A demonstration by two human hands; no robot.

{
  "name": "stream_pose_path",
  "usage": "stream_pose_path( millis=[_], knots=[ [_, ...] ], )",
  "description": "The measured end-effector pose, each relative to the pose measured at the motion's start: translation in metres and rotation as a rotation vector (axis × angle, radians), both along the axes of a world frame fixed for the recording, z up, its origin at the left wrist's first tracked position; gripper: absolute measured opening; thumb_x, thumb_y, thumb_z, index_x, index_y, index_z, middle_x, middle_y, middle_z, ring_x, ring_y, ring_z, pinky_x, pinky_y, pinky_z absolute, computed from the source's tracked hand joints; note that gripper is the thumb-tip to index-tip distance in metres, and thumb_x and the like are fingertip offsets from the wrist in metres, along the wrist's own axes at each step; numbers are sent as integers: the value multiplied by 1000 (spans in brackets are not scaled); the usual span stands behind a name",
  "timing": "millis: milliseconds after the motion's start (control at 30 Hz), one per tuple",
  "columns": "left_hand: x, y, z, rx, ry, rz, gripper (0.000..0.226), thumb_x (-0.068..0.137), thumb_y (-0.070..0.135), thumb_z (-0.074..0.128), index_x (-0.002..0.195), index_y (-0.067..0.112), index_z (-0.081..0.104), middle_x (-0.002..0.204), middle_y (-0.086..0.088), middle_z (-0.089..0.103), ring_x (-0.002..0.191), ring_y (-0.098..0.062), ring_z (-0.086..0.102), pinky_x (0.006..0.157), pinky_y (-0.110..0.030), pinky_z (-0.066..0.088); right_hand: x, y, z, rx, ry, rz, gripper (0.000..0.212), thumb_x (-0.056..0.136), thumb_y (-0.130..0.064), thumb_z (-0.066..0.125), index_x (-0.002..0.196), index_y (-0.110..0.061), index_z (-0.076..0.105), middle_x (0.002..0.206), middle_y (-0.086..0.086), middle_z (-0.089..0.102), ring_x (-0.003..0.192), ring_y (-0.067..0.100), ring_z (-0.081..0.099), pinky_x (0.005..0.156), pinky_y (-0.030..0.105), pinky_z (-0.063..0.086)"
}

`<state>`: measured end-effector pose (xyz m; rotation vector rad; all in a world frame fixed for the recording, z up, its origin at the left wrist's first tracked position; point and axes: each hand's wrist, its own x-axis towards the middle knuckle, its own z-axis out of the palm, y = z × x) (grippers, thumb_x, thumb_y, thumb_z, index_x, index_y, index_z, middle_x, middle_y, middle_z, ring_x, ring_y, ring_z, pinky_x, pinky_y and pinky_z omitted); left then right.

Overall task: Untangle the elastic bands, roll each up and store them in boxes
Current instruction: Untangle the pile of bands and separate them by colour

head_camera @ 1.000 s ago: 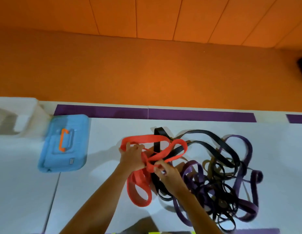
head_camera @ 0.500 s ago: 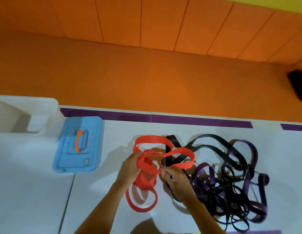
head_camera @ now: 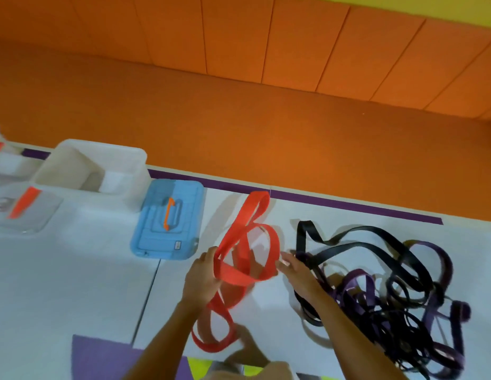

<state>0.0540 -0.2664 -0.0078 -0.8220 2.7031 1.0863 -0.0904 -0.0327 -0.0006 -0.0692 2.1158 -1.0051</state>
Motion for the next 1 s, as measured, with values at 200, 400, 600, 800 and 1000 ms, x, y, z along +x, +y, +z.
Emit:
stream_pose_path(
  millis=[200,400,600,800,1000],
  knots=[
    [7,22,-4,11,-121,-158,109,95,36,74,168,31,-6,169,-7,29,151,-32,38,120,-55,41,37,-19,-11,41,18,247,59,104,-32,65,158,-18,44,157,5,51,148,27,46,120,40,38],
    [8,33,-11,-147,-230,-163,98,98,58,60,169,33,-2,176,-10,-18,163,-40,-8,126,-68,8,40,-15,-5,-11,113,285,46,104,-33,64,148,-22,55,143,-10,57,133,9,52,106,22,38],
    [-6,50,2,-294,11,-276,70,85,60,77,145,28,60,155,0,57,147,-32,50,118,-61,42,25,18,8,-7,259,343,39,100,-19,70,138,-23,61,135,-13,60,131,7,55,117,25,39],
    [-38,96,12,-369,-37,-455,63,98,59,59,155,34,47,166,5,41,158,-22,31,127,-51,31,5,88,21,298,453,390,38,104,-29,58,142,-26,57,147,-3,55,137,18,51,115,39,45],
    [-61,149,8,-360,-84,-582,54,105,43,55,156,28,45,162,0,45,154,-23,38,124,-44,38,-5,173,24,388,471,278,34,107,-25,49,138,-20,59,149,1,52,140,22,47,114,39,44]
  ],
)
